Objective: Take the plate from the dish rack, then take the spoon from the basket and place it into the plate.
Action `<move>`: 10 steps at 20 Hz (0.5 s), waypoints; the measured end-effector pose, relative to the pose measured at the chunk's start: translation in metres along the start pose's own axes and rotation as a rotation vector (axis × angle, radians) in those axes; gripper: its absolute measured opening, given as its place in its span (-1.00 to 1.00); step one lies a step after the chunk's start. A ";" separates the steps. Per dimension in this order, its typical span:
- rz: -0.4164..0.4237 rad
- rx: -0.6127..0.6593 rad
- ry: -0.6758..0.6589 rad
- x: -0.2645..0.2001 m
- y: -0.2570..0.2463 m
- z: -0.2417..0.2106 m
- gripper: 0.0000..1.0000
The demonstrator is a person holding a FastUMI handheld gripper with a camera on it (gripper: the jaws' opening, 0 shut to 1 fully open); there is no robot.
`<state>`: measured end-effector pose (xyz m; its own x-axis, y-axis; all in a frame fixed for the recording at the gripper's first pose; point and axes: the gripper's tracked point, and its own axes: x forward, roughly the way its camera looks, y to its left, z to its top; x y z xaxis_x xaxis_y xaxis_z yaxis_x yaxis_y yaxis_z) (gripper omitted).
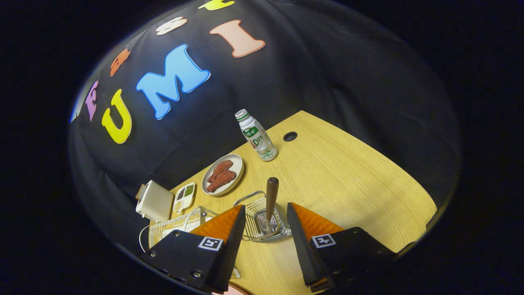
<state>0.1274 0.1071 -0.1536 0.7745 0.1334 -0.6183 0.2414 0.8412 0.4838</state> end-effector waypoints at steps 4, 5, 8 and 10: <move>-0.021 0.011 0.011 0.018 -0.004 0.003 0.05; -0.030 0.006 0.007 0.026 -0.006 0.005 0.05; -0.021 -0.018 0.022 0.032 -0.003 0.003 -0.62; -0.027 -0.043 0.004 0.034 -0.003 0.010 -0.62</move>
<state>0.1592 0.1039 -0.1695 0.7658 0.1120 -0.6333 0.2371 0.8662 0.4399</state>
